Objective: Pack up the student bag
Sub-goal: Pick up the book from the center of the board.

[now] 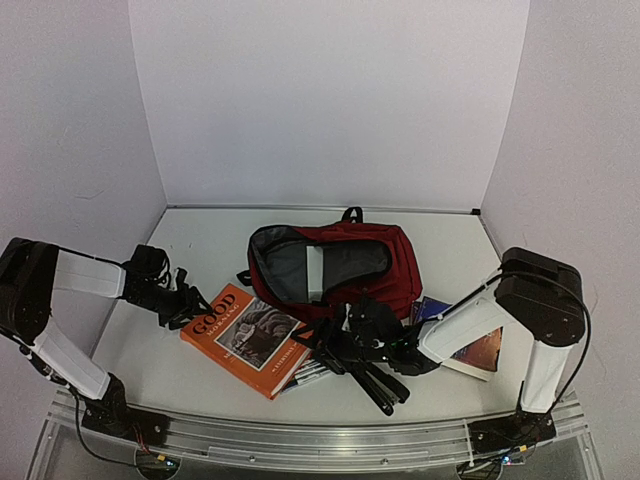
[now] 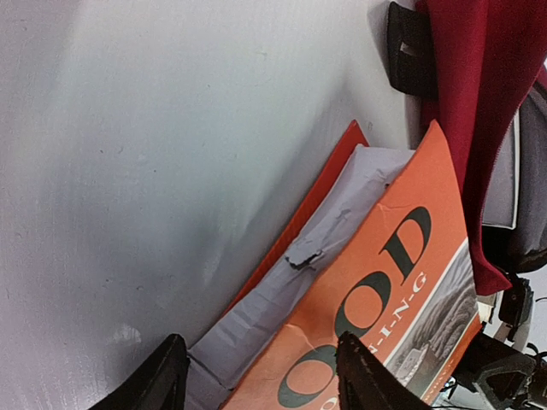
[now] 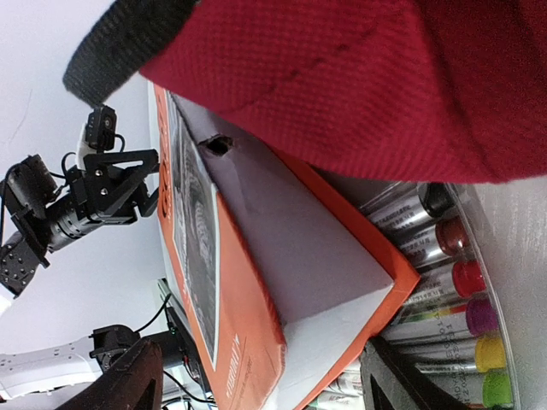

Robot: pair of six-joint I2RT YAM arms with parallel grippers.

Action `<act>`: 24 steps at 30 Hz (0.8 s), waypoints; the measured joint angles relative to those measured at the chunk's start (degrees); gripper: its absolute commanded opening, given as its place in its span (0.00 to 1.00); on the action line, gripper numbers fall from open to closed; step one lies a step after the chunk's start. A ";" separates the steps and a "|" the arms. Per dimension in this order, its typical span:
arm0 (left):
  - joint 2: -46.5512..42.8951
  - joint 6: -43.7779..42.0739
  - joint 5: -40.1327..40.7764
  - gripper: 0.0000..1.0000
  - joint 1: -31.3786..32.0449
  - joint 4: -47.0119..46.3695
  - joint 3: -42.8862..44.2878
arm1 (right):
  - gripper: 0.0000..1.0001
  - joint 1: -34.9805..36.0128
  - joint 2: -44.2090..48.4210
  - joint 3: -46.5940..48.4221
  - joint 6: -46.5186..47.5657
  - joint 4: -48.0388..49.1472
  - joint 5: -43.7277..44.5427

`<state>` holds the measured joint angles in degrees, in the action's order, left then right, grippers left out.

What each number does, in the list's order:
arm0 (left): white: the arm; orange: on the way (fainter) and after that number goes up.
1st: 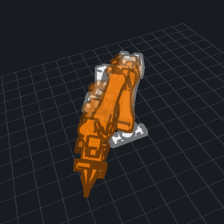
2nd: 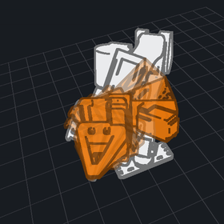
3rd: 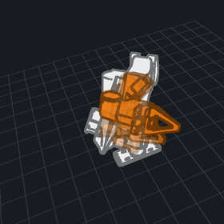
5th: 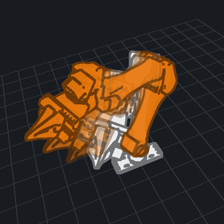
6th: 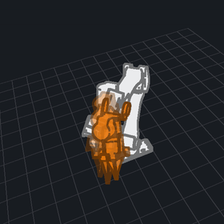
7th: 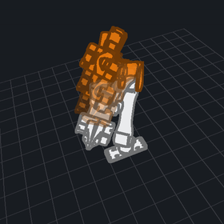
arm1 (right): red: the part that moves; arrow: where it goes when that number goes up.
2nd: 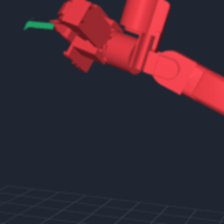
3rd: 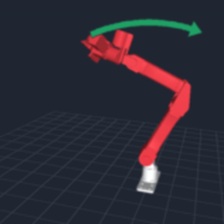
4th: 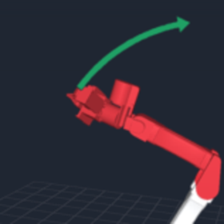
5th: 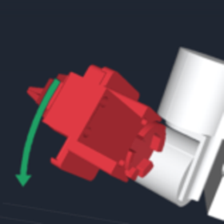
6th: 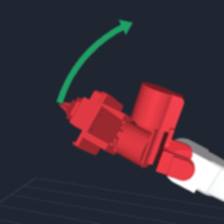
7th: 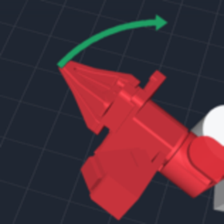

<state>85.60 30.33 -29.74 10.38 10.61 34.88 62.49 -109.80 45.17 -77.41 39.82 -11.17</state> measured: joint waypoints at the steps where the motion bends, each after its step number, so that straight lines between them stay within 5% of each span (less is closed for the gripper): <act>1: 0.00 0.23 0.11 0.49 0.07 -0.32 -0.27 | 0.77 -0.07 0.00 -0.51 -0.54 0.88 0.03; 12: -0.53 5.70 3.21 0.31 1.31 -5.85 -3.53 | 0.78 -0.28 0.00 -3.10 -4.79 5.63 0.19; 24: -0.78 9.69 4.68 0.31 3.55 -9.15 -4.93 | 0.75 4.39 2.71 -7.02 -10.40 6.81 4.53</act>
<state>84.82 40.02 -25.06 13.93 1.46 29.95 66.87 -107.09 38.15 -87.80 46.63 -6.64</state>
